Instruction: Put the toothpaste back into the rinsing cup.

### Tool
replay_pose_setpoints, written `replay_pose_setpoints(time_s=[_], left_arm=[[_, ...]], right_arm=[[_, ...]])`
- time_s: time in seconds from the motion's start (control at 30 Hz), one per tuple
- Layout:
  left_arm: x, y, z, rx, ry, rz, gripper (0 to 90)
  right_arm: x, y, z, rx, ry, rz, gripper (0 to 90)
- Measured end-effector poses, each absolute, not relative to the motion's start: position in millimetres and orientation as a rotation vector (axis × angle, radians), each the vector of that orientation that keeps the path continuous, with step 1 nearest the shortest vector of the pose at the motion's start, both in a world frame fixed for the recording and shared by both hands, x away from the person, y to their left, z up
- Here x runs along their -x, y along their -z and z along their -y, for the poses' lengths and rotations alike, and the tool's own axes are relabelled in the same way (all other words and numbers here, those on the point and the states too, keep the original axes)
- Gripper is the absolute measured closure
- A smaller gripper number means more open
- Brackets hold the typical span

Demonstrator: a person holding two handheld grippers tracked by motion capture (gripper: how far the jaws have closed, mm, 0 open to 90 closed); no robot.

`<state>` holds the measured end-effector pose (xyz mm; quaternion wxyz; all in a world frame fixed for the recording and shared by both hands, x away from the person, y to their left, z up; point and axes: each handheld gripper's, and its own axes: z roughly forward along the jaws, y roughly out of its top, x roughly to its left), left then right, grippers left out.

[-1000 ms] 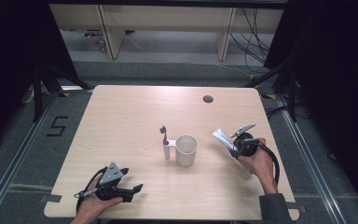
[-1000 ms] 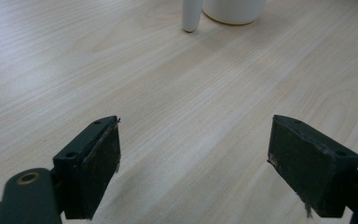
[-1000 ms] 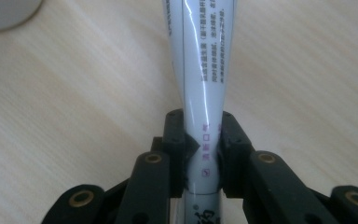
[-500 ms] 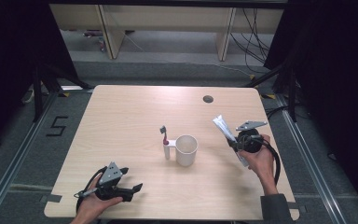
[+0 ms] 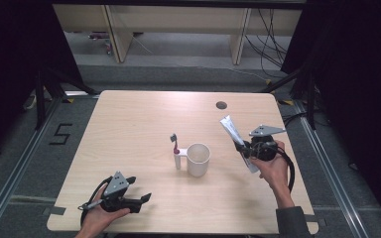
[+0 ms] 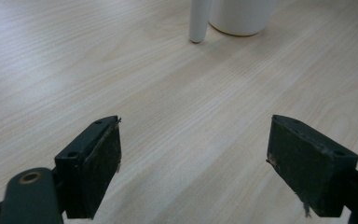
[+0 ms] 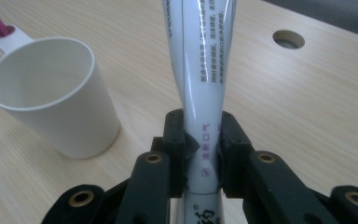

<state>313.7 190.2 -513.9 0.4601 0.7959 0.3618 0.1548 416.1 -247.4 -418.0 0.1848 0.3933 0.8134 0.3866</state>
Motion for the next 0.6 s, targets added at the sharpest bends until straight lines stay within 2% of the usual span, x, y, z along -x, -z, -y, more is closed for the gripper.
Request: replay_pose_setpoints(time_s=[0.6], left_arm=[[-314, 516, -190, -1.975, -0.368, -0.885, 17.0]], right_arm=[[-416, 390, 201, -0.975, -1.432, -2.196, 76.6]])
